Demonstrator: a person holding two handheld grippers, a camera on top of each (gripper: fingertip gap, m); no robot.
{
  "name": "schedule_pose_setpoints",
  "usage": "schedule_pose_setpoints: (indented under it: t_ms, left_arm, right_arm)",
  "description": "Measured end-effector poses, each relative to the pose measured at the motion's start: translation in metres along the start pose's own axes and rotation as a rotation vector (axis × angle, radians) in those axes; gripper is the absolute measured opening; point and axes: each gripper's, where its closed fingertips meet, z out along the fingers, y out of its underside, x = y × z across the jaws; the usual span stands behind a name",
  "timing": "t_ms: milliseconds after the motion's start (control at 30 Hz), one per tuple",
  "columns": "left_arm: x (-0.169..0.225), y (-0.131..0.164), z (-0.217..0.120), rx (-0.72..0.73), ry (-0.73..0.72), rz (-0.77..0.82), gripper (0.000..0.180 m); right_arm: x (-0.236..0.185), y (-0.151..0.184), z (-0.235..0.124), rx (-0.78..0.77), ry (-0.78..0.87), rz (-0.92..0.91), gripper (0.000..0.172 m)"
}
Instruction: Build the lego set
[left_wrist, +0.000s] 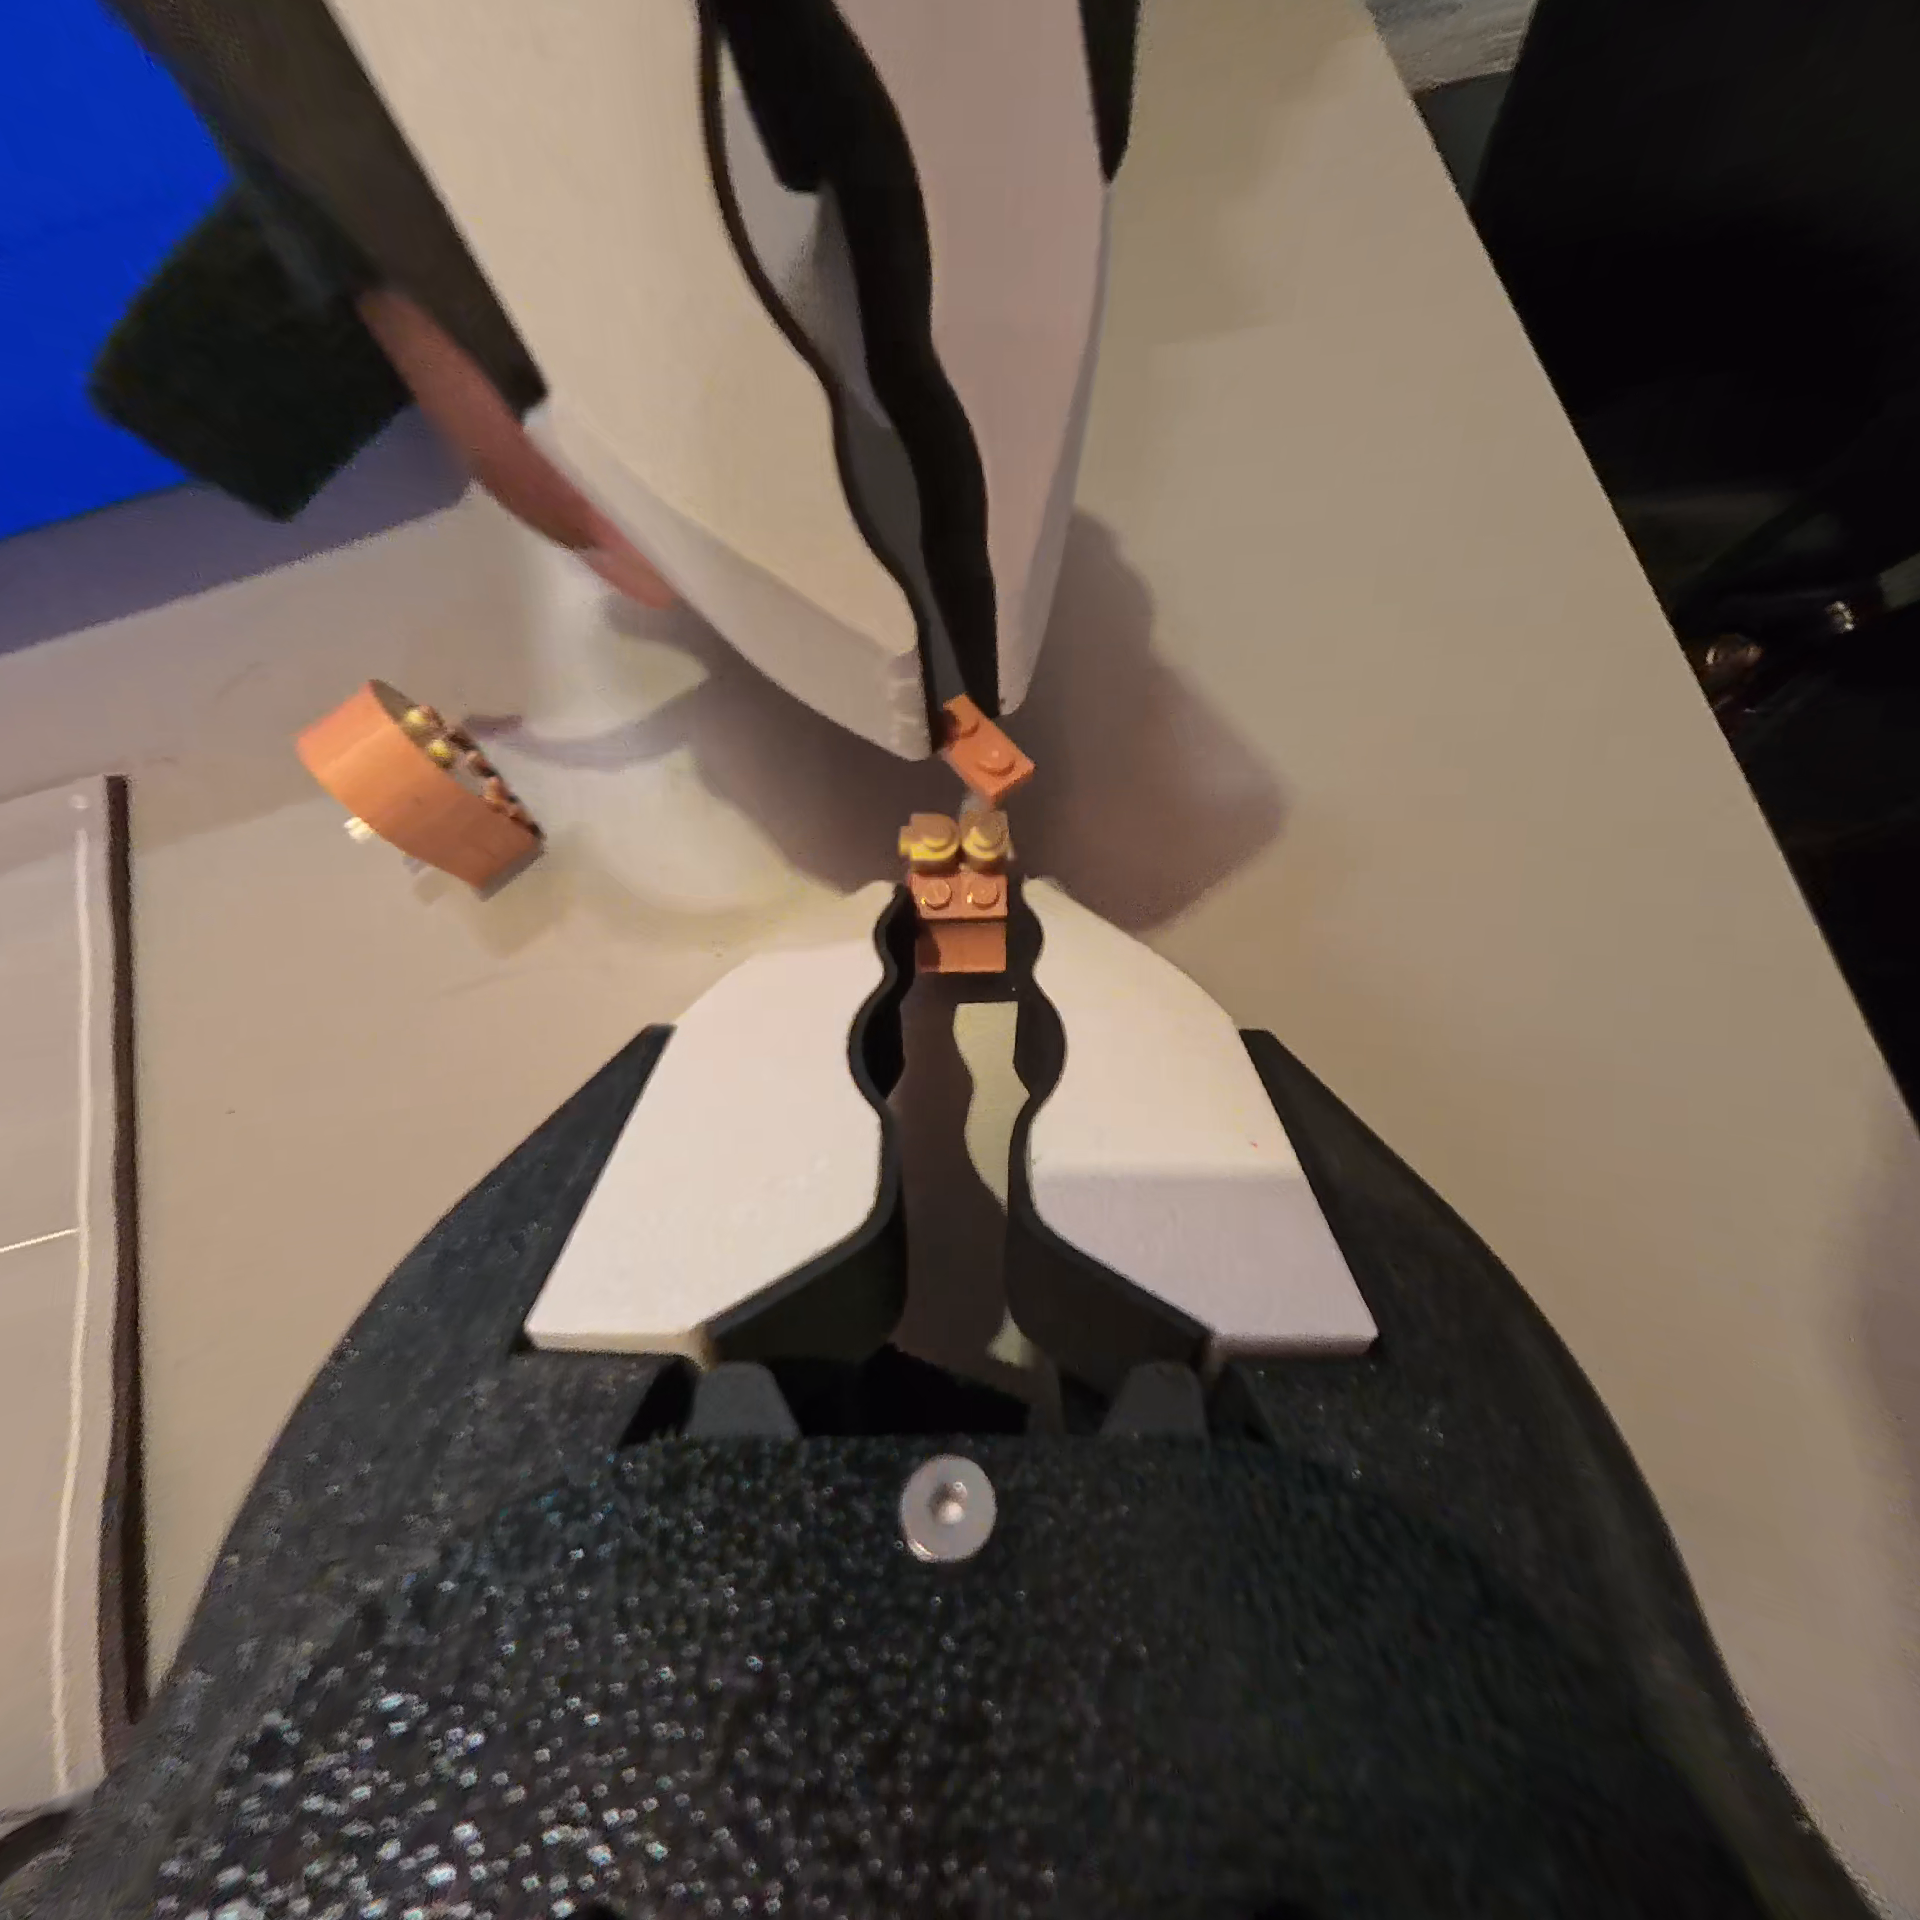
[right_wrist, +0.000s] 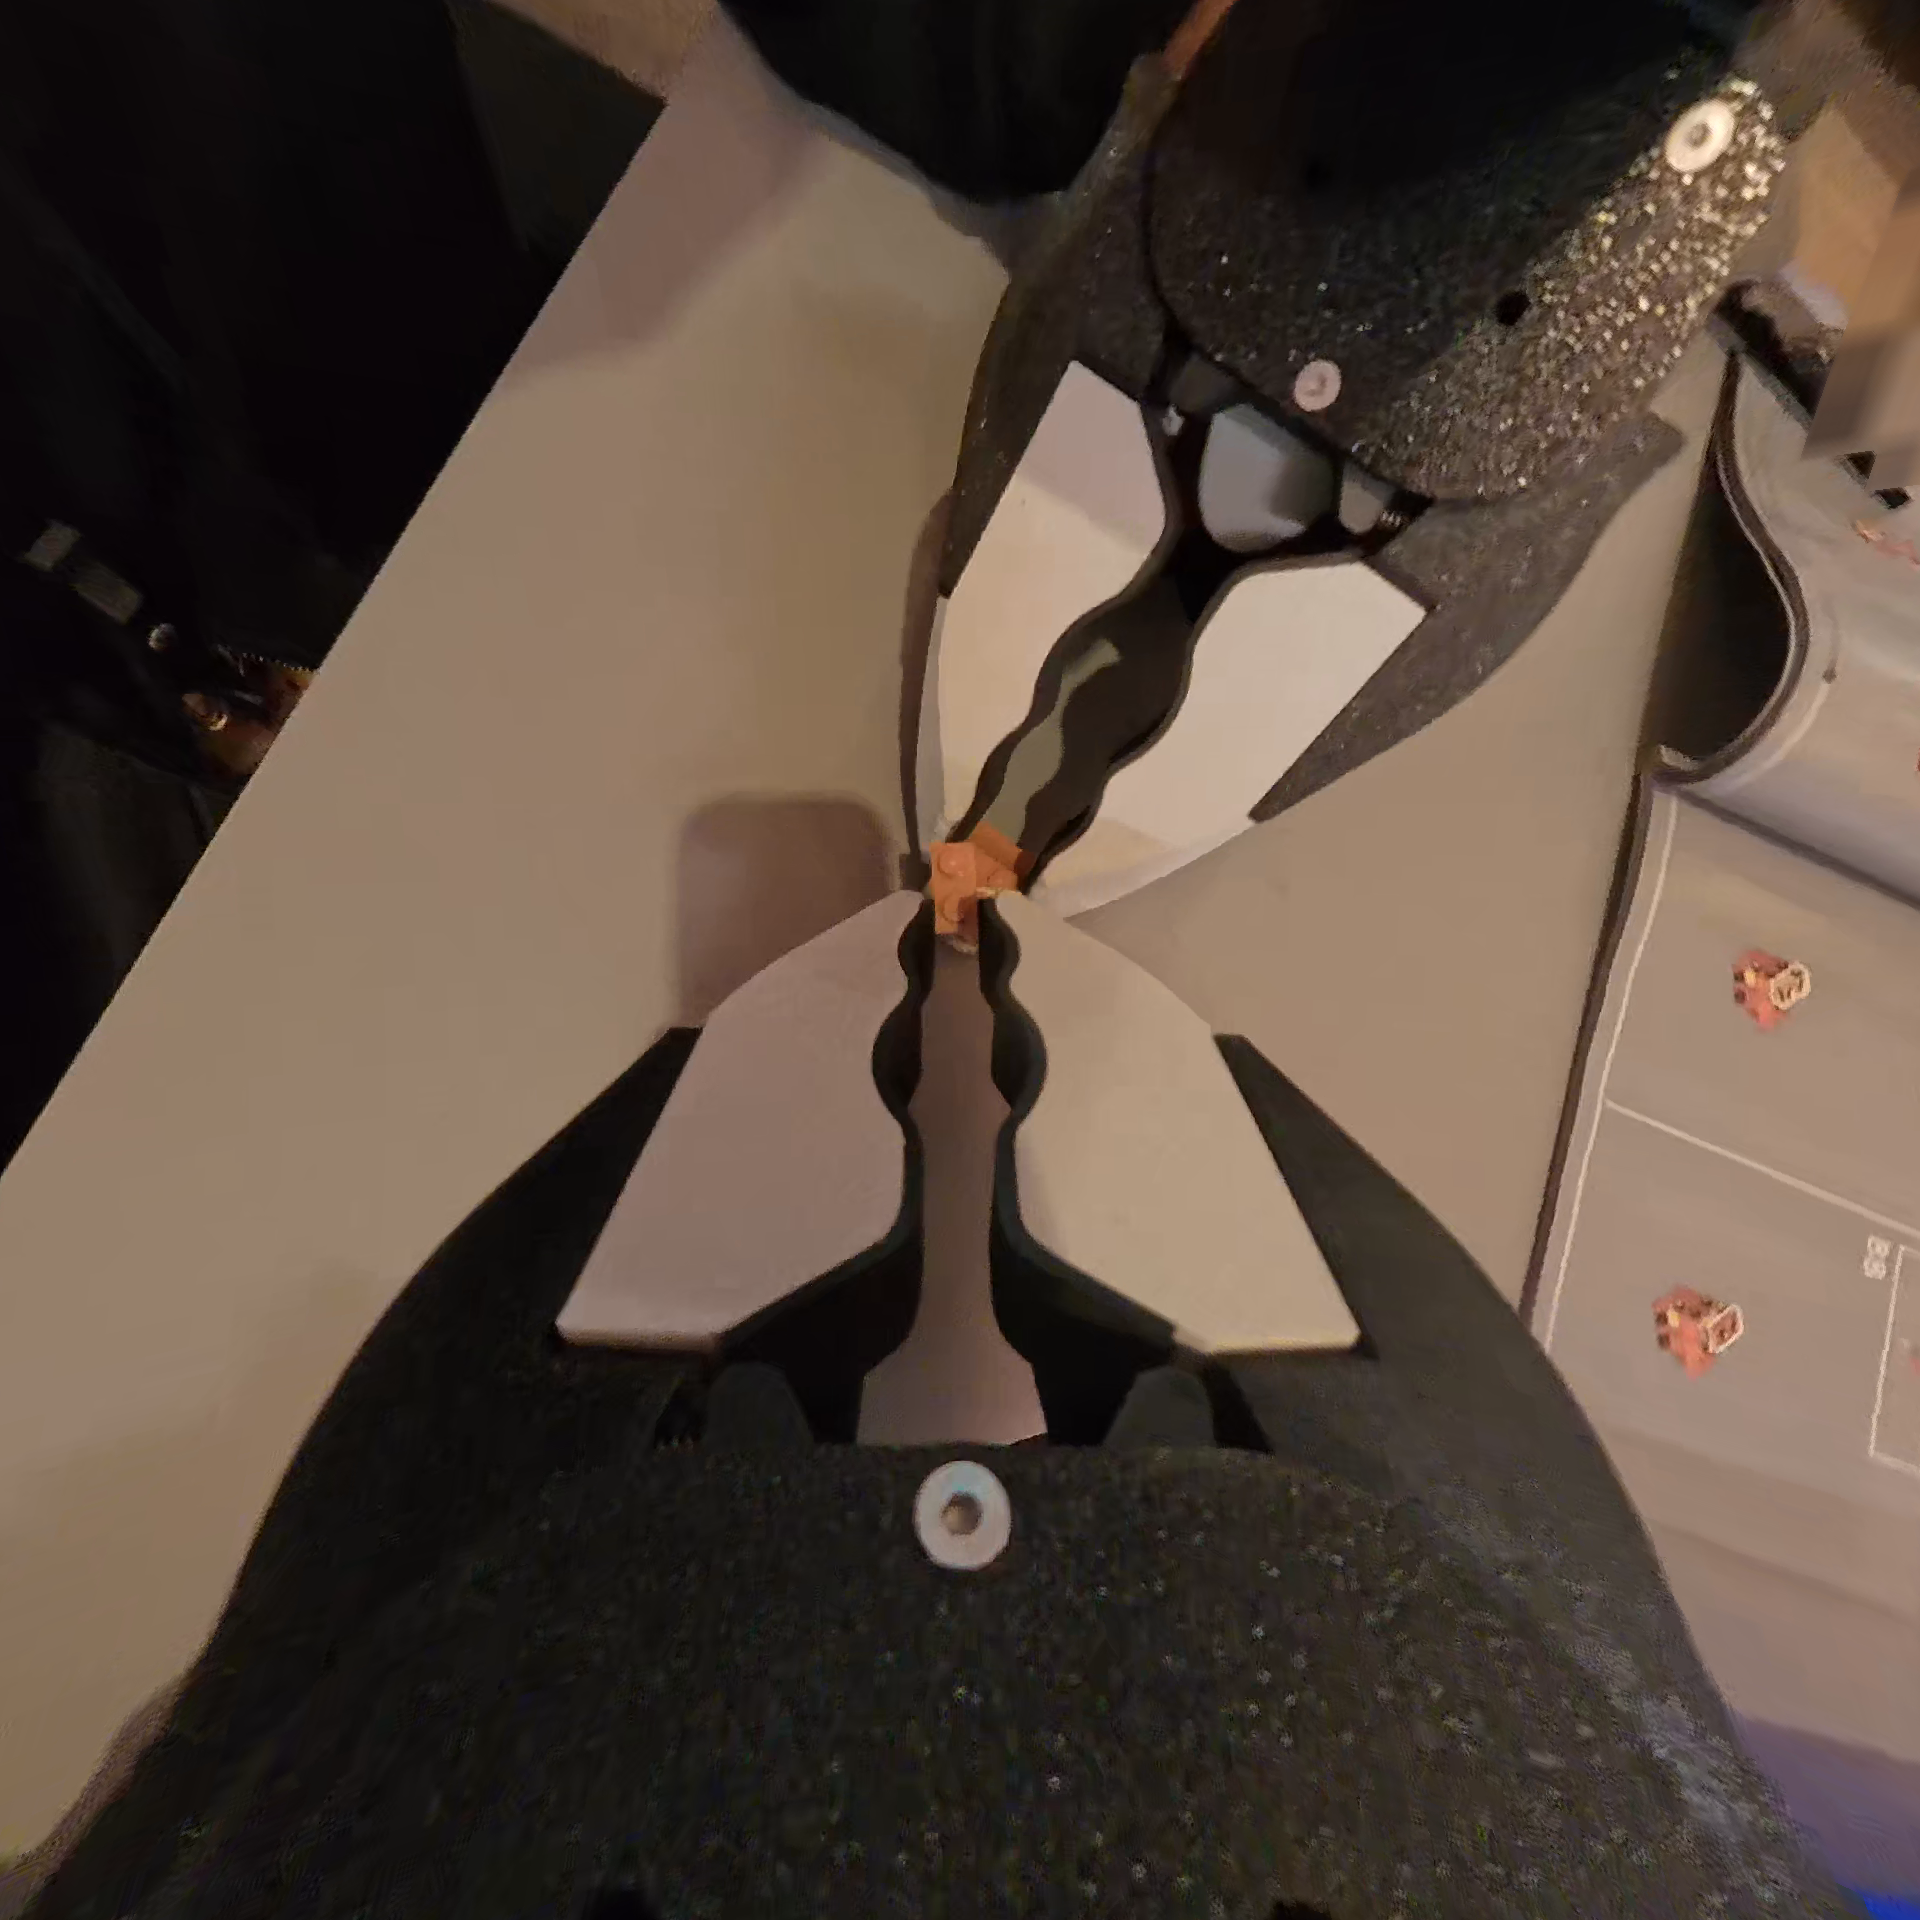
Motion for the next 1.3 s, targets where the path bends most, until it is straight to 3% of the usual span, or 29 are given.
schedule_pose_setpoints:
  t_ms: [467, 1300]
  left_arm:
    - [0.018, -0.002, 0.001, 0.008, 0.093, 0.052, 0.017]
    - [0.027, -0.004, 0.001, 0.022, 0.135, 0.076, 0.017]
  right_arm:
    - [-0.013, -0.002, 0.010, -0.093, -0.185, -0.137, 0.008]
    - [-0.020, -0.002, 0.018, -0.152, -0.262, -0.220, 0.008]
